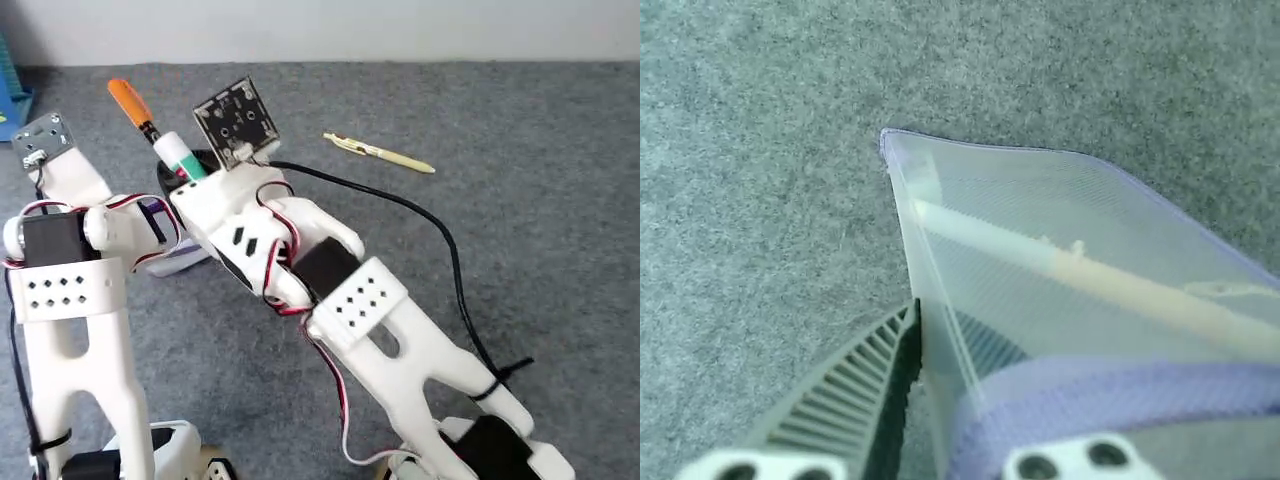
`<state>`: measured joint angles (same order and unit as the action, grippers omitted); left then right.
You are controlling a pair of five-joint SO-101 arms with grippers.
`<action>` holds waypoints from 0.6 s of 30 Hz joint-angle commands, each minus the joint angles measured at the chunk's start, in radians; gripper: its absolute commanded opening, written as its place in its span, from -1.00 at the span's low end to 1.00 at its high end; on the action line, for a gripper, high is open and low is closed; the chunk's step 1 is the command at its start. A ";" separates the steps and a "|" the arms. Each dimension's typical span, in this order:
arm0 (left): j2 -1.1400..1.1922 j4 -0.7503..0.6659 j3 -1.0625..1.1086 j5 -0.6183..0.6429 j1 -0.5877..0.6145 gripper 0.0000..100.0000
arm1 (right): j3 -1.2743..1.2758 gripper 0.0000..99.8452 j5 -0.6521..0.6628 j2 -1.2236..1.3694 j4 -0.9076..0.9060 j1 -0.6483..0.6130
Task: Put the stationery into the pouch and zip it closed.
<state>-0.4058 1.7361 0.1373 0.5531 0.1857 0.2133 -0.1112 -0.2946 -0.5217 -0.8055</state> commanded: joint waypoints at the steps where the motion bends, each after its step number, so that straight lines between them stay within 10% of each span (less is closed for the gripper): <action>1: 0.038 0.015 -0.013 0.008 -0.009 -0.97 | -0.002 -0.99 0.002 -0.102 0.012 0.022; 18: 0.034 0.015 -0.010 0.008 0.028 -0.97 | 0.249 -0.99 0.117 -0.176 -0.346 0.498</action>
<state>-0.4058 1.7361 0.1373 0.5531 0.2087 0.3913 -0.0560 -0.4327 -0.8546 -0.3253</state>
